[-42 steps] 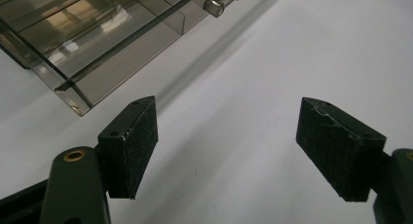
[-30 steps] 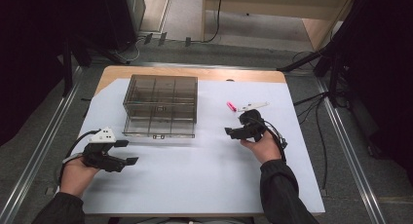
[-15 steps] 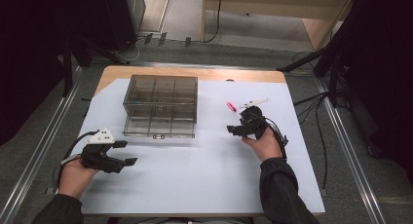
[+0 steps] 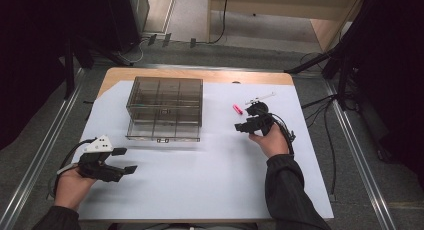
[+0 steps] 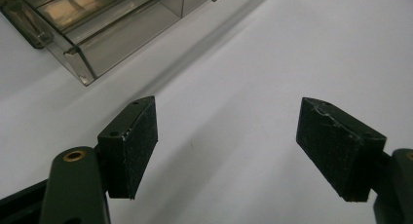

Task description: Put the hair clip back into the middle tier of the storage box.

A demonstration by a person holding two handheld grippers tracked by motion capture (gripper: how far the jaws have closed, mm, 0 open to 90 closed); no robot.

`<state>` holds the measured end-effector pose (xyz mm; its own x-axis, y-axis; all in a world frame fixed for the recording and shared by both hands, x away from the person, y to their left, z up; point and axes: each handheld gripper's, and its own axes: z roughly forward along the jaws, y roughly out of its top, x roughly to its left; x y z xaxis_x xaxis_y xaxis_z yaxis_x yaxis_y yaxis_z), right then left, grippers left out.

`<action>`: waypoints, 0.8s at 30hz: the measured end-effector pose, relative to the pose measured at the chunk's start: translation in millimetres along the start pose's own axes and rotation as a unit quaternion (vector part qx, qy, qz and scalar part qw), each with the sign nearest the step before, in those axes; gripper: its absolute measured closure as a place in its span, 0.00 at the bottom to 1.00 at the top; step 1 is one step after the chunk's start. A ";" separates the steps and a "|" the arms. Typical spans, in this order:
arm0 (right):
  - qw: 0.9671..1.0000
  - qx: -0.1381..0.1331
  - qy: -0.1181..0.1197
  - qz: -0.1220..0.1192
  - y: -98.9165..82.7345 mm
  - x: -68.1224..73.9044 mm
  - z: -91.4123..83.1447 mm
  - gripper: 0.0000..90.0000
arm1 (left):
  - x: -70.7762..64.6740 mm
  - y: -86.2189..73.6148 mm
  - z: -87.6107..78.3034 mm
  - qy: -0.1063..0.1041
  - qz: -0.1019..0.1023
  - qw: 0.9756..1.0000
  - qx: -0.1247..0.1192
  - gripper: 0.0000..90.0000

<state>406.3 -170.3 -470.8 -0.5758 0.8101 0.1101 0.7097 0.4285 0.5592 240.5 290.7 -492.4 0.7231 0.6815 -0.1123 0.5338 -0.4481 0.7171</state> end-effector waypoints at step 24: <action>0.998 0.067 -0.022 -0.004 34.0 -18.4 22.2 0.57 | -6.8 -8.9 -7.6 0.010 -0.006 1.000 0.004 0.27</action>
<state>450.0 -161.7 -472.1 -0.5664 0.8212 0.0685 0.7542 0.4831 0.4448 227.4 294.5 -492.7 0.7070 0.6990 -0.1070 0.5466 -0.4443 0.7098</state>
